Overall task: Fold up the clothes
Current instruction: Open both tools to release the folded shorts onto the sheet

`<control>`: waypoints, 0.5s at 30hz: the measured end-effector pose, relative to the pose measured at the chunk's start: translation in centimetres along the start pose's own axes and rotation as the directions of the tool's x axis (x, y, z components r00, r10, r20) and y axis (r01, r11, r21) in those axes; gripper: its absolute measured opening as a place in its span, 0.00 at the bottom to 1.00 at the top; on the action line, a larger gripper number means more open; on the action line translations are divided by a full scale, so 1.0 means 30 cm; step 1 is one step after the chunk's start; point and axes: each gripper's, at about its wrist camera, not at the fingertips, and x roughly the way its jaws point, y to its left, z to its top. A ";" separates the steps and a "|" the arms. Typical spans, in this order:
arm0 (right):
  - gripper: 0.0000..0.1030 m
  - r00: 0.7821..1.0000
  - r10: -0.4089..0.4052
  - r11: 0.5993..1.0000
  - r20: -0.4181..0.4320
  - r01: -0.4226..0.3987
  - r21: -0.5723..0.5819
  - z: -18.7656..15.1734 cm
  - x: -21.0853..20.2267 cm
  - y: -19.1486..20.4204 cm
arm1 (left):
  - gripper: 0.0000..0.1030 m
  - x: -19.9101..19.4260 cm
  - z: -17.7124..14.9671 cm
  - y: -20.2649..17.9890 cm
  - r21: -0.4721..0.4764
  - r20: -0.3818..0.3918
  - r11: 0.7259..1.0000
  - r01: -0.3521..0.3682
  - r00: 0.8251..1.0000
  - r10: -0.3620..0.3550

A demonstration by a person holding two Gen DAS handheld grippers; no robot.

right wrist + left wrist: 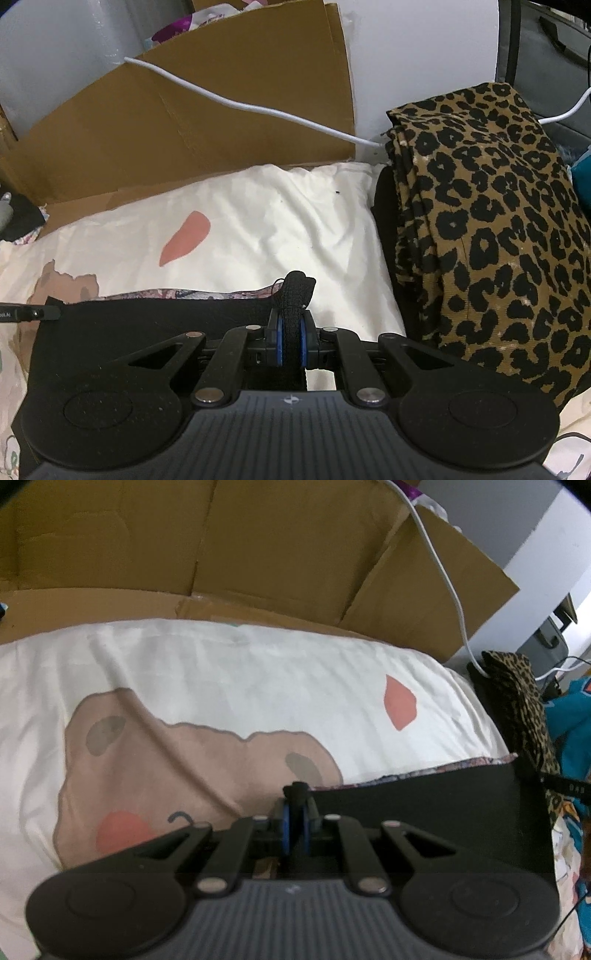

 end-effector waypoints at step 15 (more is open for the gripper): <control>0.15 0.987 -0.093 0.993 0.128 0.083 0.082 -0.009 -0.163 -0.049 | 0.11 -0.199 -0.059 -0.117 0.058 0.050 0.998 -0.019 0.999 0.016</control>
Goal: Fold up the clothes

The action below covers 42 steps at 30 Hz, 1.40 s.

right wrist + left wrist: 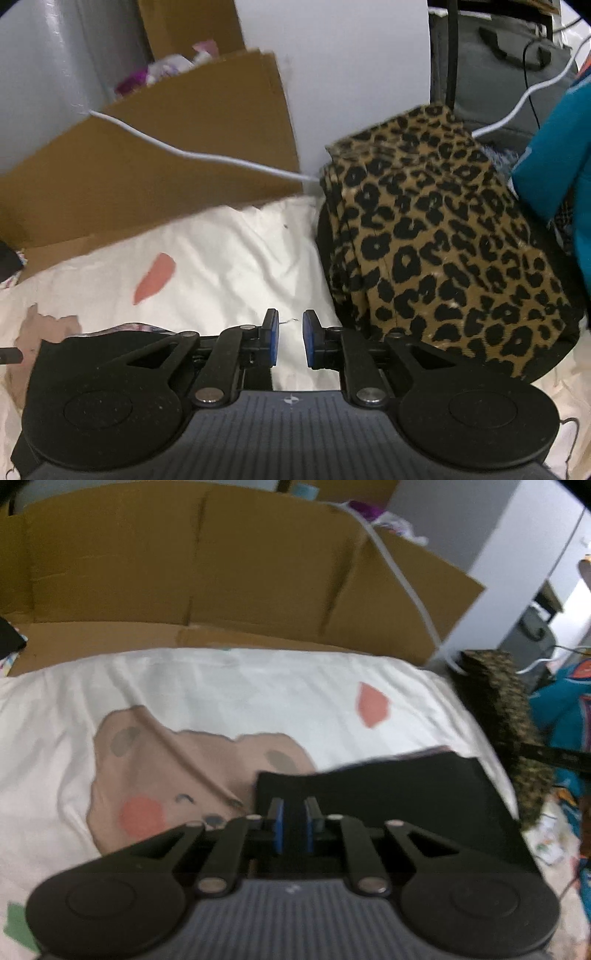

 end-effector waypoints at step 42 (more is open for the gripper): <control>0.29 0.966 0.186 0.968 -0.179 -0.211 -0.135 -0.126 0.229 0.379 | 0.16 0.182 -0.028 -0.284 0.211 -0.042 0.969 0.129 0.992 -0.123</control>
